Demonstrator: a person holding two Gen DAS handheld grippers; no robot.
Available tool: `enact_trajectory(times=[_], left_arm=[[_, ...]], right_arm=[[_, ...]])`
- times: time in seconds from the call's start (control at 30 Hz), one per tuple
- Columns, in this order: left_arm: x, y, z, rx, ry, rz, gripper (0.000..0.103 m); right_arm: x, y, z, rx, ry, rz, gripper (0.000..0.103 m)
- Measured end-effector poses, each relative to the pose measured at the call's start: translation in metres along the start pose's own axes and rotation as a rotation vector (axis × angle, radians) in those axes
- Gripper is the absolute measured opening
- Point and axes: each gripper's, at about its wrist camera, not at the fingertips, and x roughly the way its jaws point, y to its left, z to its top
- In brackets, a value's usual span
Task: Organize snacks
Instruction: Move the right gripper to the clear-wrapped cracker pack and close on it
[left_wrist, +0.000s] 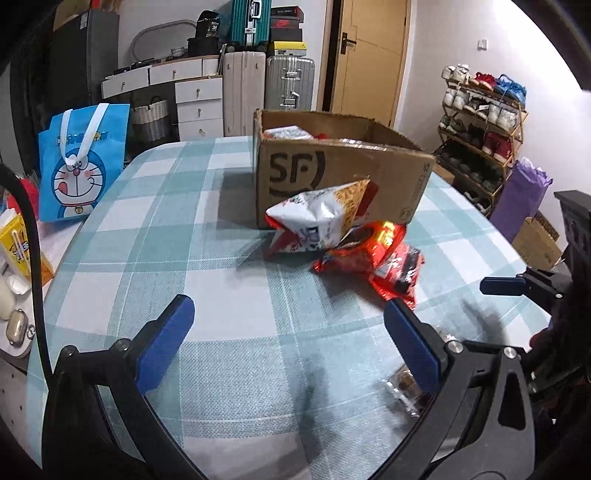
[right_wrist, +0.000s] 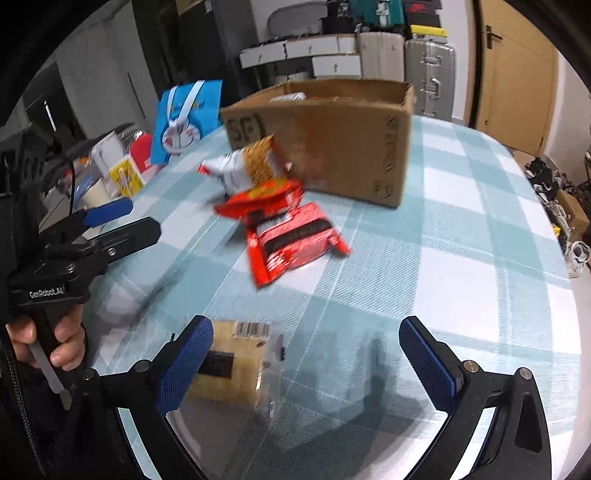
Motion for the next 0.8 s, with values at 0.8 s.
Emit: enact_trajectory(times=[0.8], left_arm=[[0.018, 0.006, -0.008, -0.015, 0.040, -0.002, 0.102]], right_arm=[[0.028, 0.025, -0.009, -0.094, 0.092, 0.005, 0.102]])
